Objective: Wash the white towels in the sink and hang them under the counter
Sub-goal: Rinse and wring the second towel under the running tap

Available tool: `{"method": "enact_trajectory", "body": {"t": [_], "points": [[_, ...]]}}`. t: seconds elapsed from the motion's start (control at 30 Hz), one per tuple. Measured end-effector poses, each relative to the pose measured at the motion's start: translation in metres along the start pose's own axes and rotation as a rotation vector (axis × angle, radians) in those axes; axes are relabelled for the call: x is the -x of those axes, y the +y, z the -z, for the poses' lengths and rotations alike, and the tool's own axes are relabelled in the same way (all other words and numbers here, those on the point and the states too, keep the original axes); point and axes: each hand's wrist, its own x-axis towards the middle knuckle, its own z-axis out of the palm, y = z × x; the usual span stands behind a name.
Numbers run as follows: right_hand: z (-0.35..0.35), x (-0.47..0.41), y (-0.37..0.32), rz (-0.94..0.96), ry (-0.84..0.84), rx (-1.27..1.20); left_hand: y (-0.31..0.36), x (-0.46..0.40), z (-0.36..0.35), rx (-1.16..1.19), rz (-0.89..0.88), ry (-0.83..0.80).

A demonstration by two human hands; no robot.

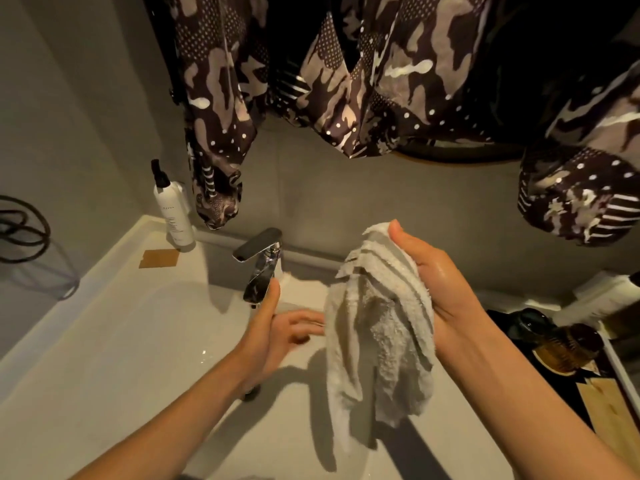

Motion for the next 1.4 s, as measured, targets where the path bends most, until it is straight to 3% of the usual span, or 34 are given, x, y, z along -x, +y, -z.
{"method": "enact_trajectory", "body": {"t": [0.13,0.27,0.37,0.43,0.5,0.6,0.7,0.77,0.9,1.07,1.13,1.23,1.3,1.4], "points": [[0.004,0.002,-0.005,-0.078,-0.042,-0.139,-0.04,0.004,-0.044,0.317,0.214,-0.192],[0.033,-0.003,-0.013,0.065,0.041,-0.202,-0.024,0.008,-0.065,0.266,0.179,-0.33],[0.068,-0.005,0.032,0.014,0.234,-0.269,-0.013,0.003,-0.066,0.041,0.109,-0.062],[0.077,0.001,0.067,-0.179,0.267,-0.295,-0.009,-0.004,-0.065,-0.089,0.054,0.156],[0.088,0.009,0.077,-0.25,0.237,-0.28,-0.006,-0.005,-0.058,-0.093,0.005,0.258],[0.097,0.022,0.073,-0.047,0.24,-0.393,0.001,0.004,-0.043,-0.06,-0.075,0.273],[0.092,0.02,0.097,-0.068,0.163,-0.562,-0.001,0.013,-0.041,-0.164,-0.104,0.264],[0.088,0.02,0.101,-0.141,0.155,-0.504,0.002,0.016,-0.037,-0.325,-0.124,0.322],[0.107,0.014,0.07,0.059,0.161,-0.365,0.024,0.028,-0.013,-0.451,-0.205,0.459],[0.102,-0.012,0.058,0.062,0.27,-0.133,0.035,0.036,-0.009,-0.596,-0.247,0.449],[0.096,-0.018,0.042,0.058,0.253,-0.149,0.036,0.038,-0.006,-0.548,-0.259,0.415],[0.083,-0.017,0.037,0.001,0.119,-0.272,0.033,0.038,-0.008,-0.235,-0.212,0.381],[0.084,-0.018,0.057,-0.058,0.165,-0.038,0.032,0.036,-0.011,-0.234,-0.214,0.374],[0.09,-0.016,0.063,0.018,0.314,0.334,0.035,0.037,-0.003,-0.243,-0.23,0.411]]}}
